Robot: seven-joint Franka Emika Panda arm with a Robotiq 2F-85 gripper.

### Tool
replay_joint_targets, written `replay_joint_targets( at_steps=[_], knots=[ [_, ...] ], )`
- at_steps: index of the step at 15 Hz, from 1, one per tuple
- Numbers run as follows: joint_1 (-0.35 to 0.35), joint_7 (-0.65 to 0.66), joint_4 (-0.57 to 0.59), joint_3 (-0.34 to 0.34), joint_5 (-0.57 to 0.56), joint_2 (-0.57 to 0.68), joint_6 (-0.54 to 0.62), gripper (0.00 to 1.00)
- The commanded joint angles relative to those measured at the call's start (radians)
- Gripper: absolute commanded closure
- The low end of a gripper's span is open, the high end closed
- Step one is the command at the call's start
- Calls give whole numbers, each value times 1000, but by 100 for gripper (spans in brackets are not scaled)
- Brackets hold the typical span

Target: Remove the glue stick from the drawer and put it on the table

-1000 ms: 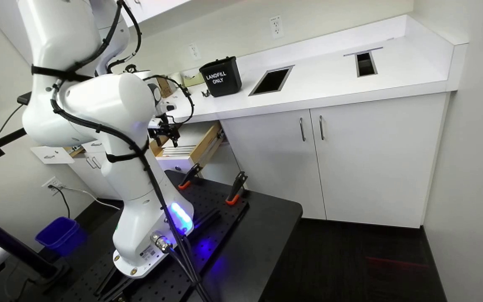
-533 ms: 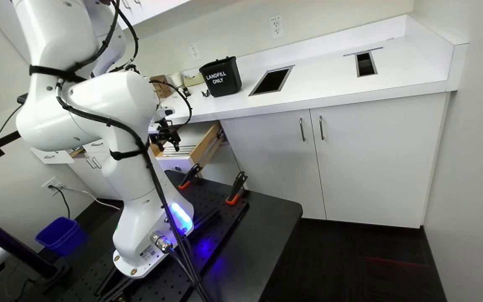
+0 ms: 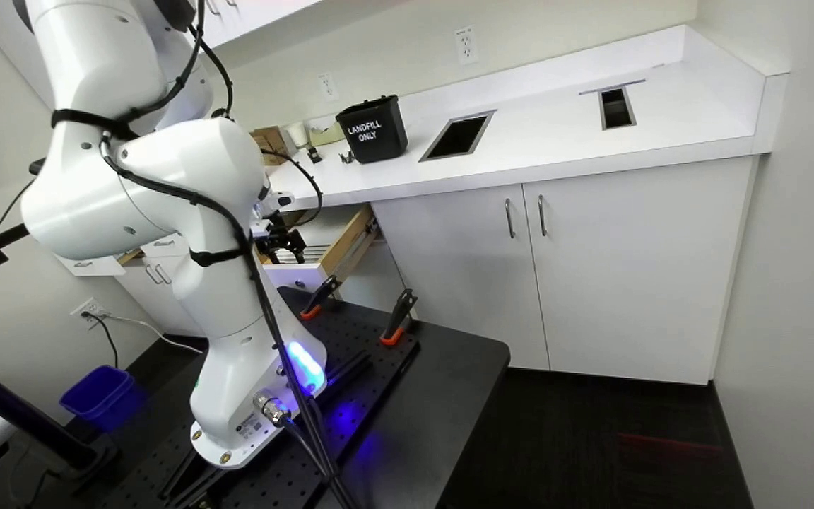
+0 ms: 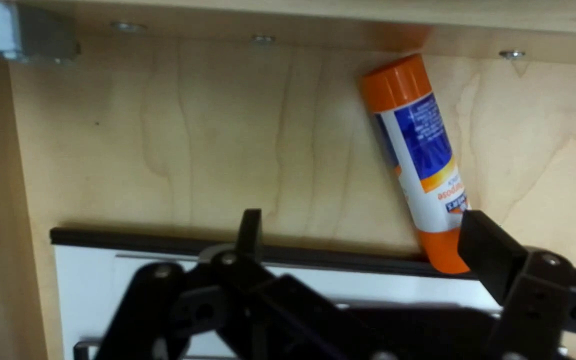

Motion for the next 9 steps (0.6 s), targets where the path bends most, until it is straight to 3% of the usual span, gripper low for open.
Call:
replay_joint_targets(
  at_steps=[1,9],
  knots=[
    [44,26,40,-39,-6,33,-23,0],
    [80,21,54,-59,-5,48,-24,0]
  ],
)
